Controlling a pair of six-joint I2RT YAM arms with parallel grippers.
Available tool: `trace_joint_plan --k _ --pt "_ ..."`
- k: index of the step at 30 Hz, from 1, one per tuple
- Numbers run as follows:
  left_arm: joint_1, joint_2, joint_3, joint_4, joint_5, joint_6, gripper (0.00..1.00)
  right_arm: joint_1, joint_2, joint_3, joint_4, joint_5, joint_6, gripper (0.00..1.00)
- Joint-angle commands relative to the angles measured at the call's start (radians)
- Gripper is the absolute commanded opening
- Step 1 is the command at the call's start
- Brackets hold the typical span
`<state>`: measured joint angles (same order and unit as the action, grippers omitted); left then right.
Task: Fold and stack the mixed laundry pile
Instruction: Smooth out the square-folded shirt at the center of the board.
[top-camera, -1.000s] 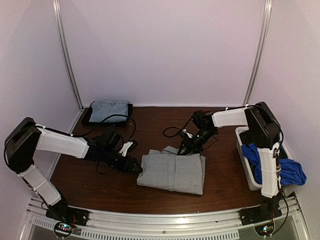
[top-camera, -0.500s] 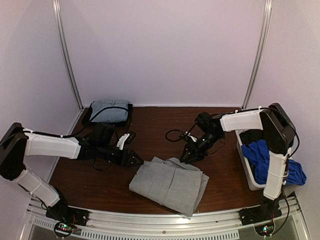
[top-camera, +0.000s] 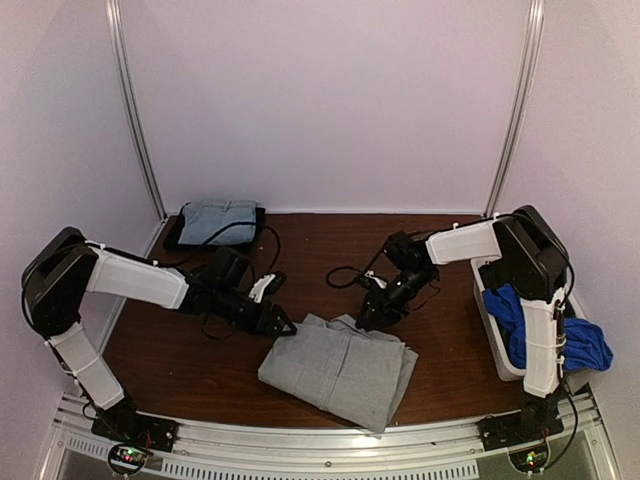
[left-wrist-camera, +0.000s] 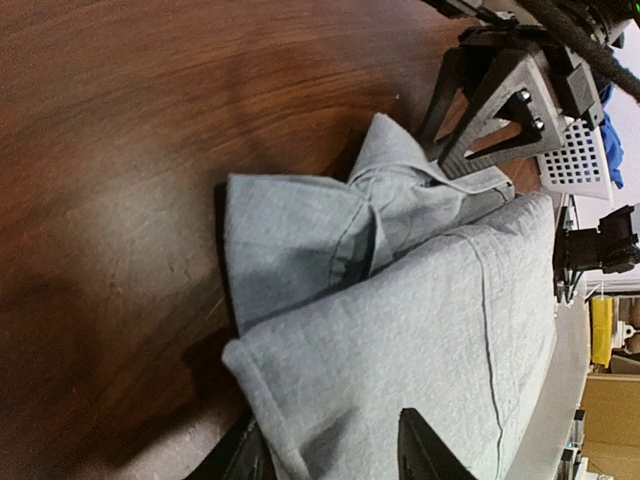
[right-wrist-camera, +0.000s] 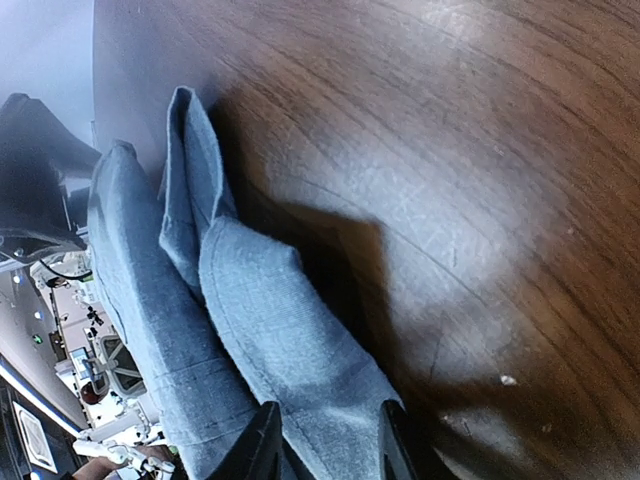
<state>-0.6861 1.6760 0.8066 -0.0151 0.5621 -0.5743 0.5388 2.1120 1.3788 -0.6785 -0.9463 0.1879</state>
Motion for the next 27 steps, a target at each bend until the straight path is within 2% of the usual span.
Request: trace_joint_plan --k 1,9,10,18,27 --pt "0.005 0.042 0.067 0.06 0.056 0.012 0.4 0.02 0.046 0.012 -0.008 0.016 -0.022 0.31" --pt "0.005 0.049 0.126 0.098 0.078 0.028 0.0 0.02 0.062 0.029 0.007 -0.005 -0.019 0.05" --pt "0.005 0.045 0.132 0.105 0.076 0.035 0.0 0.021 0.063 0.032 0.006 -0.008 -0.02 0.0" --pt "0.0 0.043 0.191 0.171 0.09 0.104 0.0 0.023 0.075 0.051 0.006 -0.045 -0.033 0.0" --pt "-0.033 0.126 0.28 0.296 0.188 0.104 0.0 0.024 0.074 0.072 0.011 -0.056 -0.025 0.0"
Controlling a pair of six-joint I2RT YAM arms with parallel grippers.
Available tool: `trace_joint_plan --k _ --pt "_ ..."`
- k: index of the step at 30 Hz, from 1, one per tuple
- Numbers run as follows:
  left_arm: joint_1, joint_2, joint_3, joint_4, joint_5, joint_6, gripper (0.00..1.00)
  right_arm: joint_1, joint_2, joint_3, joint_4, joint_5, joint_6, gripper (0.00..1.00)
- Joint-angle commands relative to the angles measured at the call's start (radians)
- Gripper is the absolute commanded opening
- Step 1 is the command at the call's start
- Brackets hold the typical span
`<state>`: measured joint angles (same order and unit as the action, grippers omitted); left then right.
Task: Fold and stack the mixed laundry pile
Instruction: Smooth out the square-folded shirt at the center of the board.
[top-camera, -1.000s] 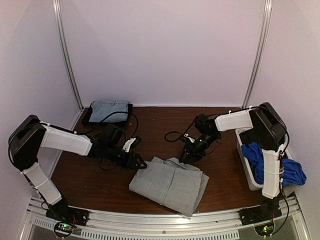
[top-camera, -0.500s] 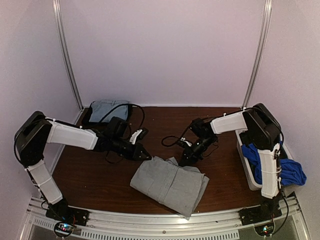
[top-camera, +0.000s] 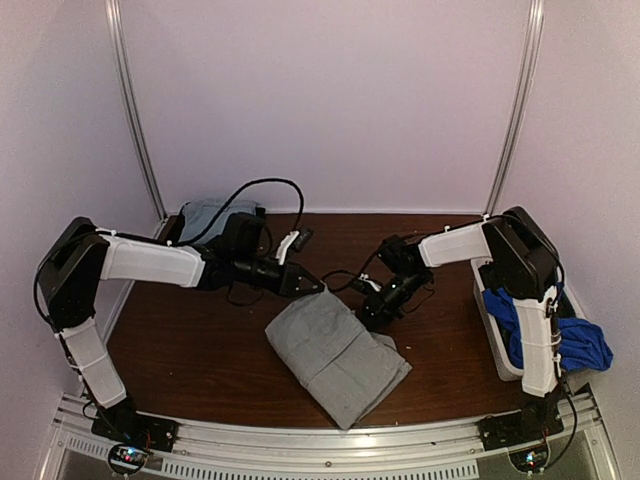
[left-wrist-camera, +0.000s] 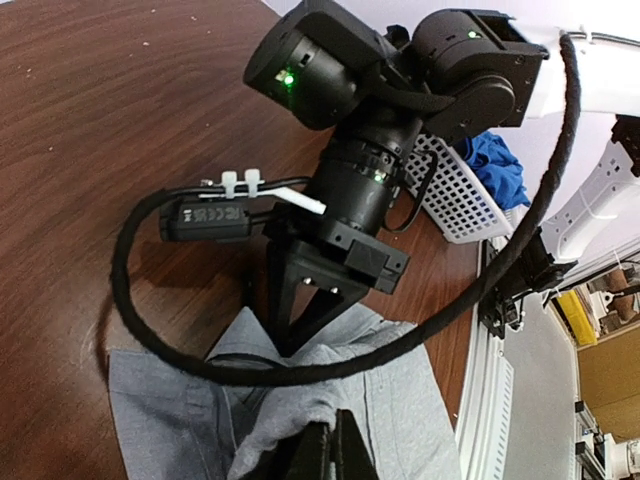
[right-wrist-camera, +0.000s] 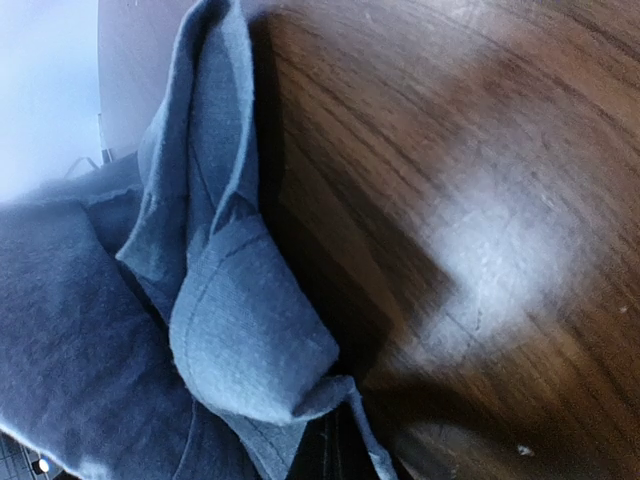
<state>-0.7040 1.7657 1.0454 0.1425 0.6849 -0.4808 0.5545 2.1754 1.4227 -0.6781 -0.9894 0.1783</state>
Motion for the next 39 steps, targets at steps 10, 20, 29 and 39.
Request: trace_joint_plan --k 10,20,29,39 --pt "0.008 0.143 0.119 -0.062 -0.212 0.035 0.01 0.001 -0.015 0.001 0.04 -0.027 0.016 0.0" --pt "0.047 -0.015 0.091 -0.332 -0.363 0.047 0.88 -0.049 -0.091 -0.137 0.179 -0.031 0.139 0.0" --pt "0.042 -0.422 -0.309 -0.374 -0.311 -0.152 0.94 -0.056 -0.158 -0.31 0.355 -0.046 0.288 0.0" --pt "-0.034 -0.257 -0.449 0.077 -0.185 -0.36 0.86 -0.061 -0.218 -0.452 0.485 -0.066 0.402 0.0"
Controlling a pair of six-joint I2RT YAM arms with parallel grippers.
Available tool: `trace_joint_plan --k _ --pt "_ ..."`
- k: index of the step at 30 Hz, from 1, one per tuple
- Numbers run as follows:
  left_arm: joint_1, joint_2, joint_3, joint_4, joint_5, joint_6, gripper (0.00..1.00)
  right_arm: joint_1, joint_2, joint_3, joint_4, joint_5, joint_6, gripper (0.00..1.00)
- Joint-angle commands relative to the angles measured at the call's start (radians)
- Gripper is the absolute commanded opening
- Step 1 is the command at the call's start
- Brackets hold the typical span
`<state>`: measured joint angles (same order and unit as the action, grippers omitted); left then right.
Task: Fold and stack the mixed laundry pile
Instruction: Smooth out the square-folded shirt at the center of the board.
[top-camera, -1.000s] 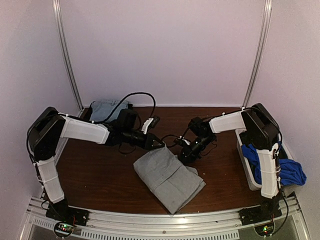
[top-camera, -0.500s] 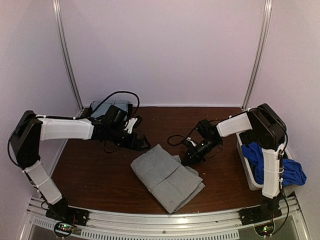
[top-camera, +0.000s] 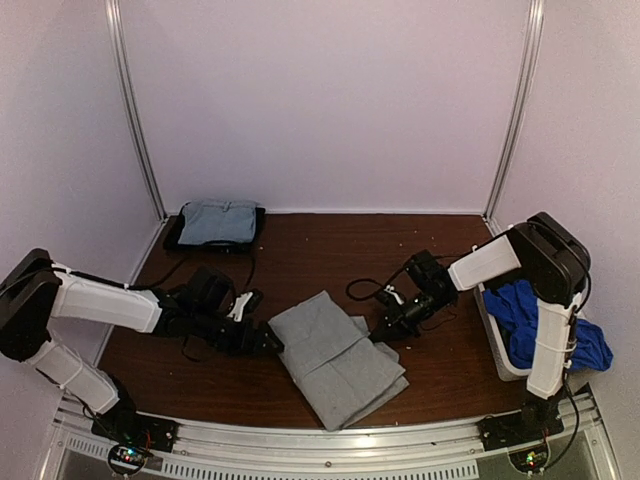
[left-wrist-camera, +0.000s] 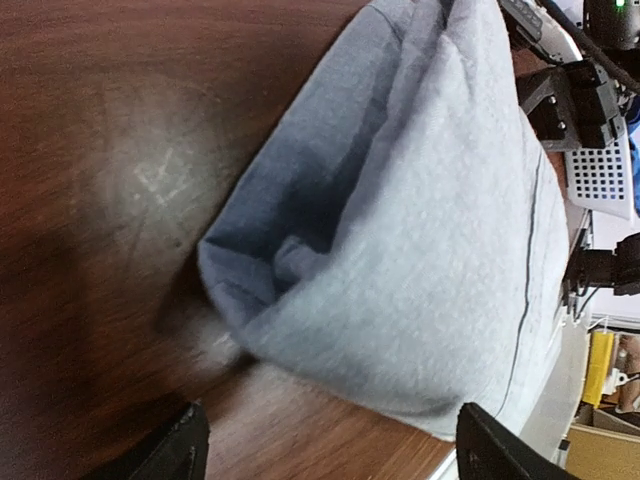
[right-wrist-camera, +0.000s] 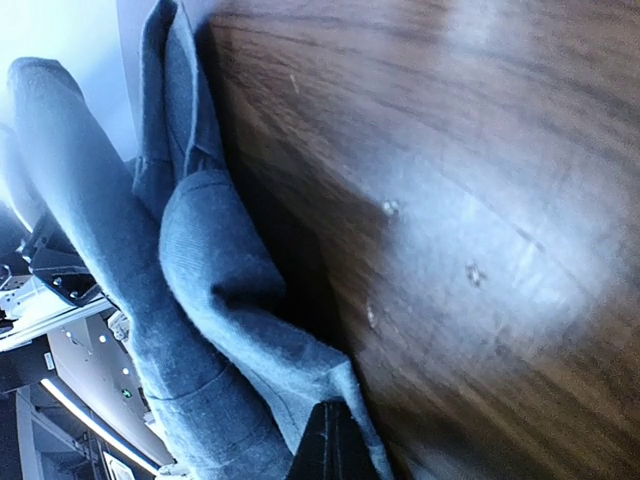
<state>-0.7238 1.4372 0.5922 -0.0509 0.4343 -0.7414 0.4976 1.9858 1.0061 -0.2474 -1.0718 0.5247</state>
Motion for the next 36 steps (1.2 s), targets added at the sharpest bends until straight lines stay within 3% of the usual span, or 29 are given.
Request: trace_joint_plan --k 1,8,13,15,19,24,29,36 --pt "-0.013 0.098 0.027 0.281 0.063 -0.099 0.84 -0.004 -0.031 -0.038 0.061 0.02 0.064 0.0" --pt "0.068 0.347 0.264 0.201 0.026 -0.008 0.57 -0.005 -0.04 0.001 0.171 0.065 0.167 0.0" --pt "0.182 0.535 0.558 0.002 0.04 0.173 0.5 -0.009 -0.039 0.04 0.366 0.151 0.333 0.0" --pt "0.223 0.606 0.703 -0.125 0.018 0.238 0.53 -0.009 -0.03 0.044 0.462 0.179 0.43 0.0" --pt "0.237 0.587 0.865 -0.31 -0.096 0.356 0.75 -0.008 -0.009 0.035 0.594 0.192 0.541 0.02" --pt "0.165 0.429 0.84 -0.426 -0.208 0.413 0.86 -0.014 -0.059 -0.046 0.603 0.215 0.54 0.16" --pt "0.021 0.373 0.813 -0.481 -0.255 0.386 0.88 -0.013 -0.079 -0.071 0.644 0.207 0.563 0.15" --pt "-0.137 0.493 0.916 -0.498 -0.288 0.31 0.84 0.007 0.028 -0.038 0.812 0.18 0.675 0.12"
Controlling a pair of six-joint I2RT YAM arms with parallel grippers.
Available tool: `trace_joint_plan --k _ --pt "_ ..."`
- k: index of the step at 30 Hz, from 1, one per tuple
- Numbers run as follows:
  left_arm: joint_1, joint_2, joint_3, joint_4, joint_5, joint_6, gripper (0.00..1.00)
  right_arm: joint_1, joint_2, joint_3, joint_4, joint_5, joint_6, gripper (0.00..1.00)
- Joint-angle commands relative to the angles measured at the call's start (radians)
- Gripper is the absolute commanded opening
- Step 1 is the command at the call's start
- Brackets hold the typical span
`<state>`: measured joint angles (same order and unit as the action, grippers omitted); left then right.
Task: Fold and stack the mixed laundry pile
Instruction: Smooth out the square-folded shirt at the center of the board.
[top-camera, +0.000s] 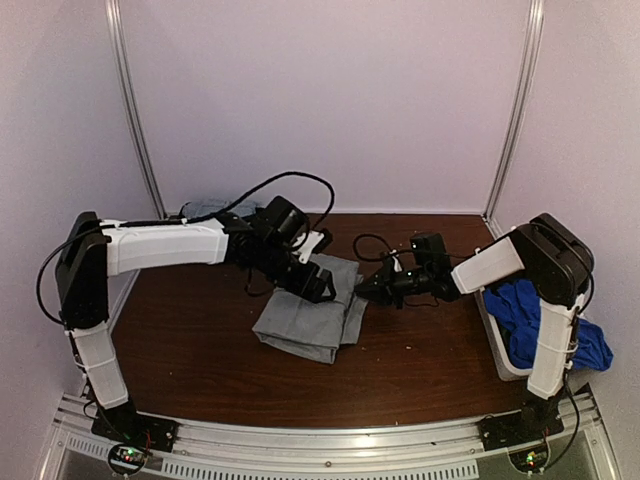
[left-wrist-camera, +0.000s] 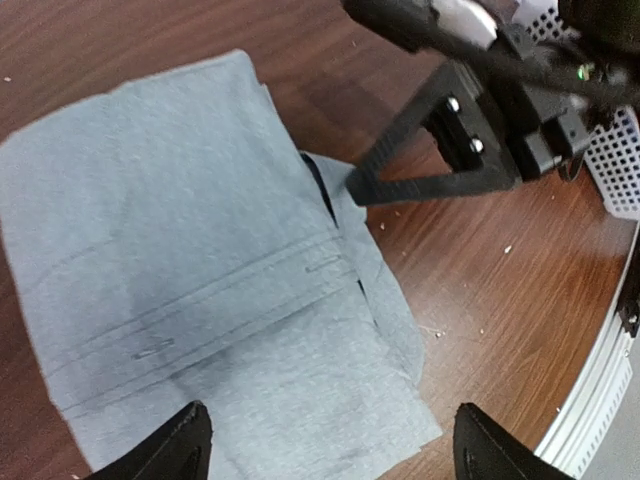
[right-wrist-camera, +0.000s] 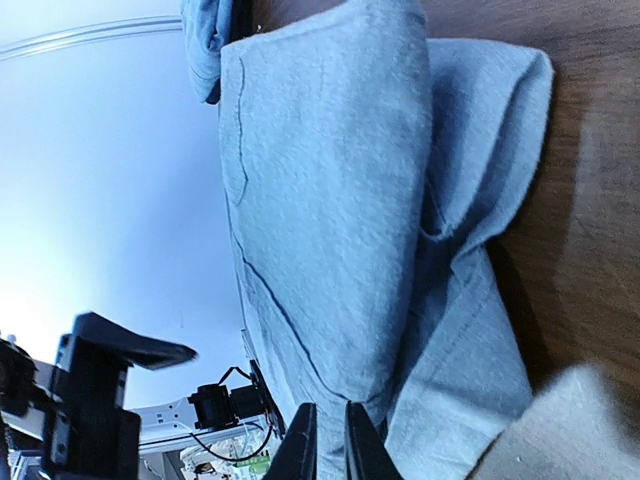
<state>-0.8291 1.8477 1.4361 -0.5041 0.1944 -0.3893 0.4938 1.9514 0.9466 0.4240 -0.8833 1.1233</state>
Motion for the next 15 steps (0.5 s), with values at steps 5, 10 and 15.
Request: trace_joint_plan --k 5,10,15 --pt "-0.088 0.209 0.226 -0.103 -0.108 -0.071 0.81 0.011 0.128 -0.007 0.184 0.009 0.133 0.06" --pt "-0.096 0.289 0.301 -0.142 -0.178 -0.096 0.76 0.012 0.164 -0.027 0.284 0.014 0.2 0.05" --pt "-0.097 0.359 0.361 -0.181 -0.221 -0.102 0.75 0.012 0.199 -0.027 0.307 0.018 0.236 0.03"
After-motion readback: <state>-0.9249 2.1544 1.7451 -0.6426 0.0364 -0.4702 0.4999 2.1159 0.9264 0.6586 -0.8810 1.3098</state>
